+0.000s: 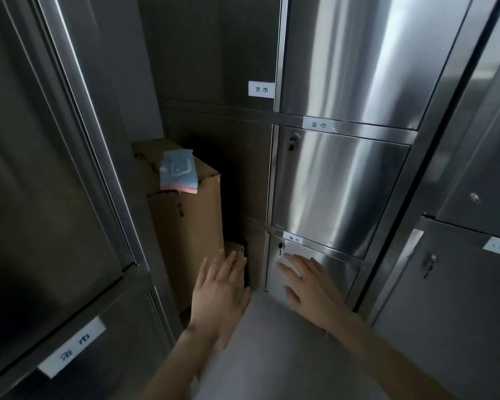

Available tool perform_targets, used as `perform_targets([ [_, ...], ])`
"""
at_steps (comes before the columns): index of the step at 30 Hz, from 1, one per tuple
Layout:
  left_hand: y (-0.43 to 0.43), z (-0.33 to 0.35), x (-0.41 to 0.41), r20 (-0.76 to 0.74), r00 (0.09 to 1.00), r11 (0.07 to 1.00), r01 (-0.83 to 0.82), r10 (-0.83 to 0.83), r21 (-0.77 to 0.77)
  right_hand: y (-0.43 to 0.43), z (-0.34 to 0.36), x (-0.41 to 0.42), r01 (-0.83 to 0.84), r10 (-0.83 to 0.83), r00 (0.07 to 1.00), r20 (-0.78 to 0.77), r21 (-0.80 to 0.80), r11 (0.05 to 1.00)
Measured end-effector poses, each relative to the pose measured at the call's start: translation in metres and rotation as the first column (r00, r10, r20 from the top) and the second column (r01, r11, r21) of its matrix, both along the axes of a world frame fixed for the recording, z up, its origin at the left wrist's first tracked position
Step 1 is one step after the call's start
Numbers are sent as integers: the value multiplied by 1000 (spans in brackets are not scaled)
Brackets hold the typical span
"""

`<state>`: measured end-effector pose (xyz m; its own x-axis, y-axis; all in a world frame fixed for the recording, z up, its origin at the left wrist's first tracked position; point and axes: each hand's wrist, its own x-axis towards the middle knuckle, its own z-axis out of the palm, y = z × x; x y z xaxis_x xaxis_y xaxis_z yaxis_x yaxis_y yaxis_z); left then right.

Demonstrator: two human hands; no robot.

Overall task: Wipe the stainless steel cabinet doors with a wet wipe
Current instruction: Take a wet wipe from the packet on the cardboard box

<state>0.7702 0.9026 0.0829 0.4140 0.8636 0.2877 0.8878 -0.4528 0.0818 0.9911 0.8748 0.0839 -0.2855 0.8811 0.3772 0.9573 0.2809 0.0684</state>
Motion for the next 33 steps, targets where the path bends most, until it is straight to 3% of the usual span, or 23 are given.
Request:
perform_targets([
  [9, 81, -13, 19, -68, 985, 983, -165, 160, -83, 115, -18, 20, -142, 140, 990, -31, -87, 986],
  [17, 170, 25, 66, 24, 941, 941, -336, 337, -40, 239, 16, 60, -332, 330, 942, -61, -23, 943],
  [20, 189, 38, 72, 93, 909, 910, -412, 407, 47, 280, 25, 65, -408, 408, 913, -24, -54, 911],
  [33, 264, 45, 27, 88, 771, 760, -636, 630, 130, 398, 39, 0, -645, 642, 759, -107, 17, 764],
])
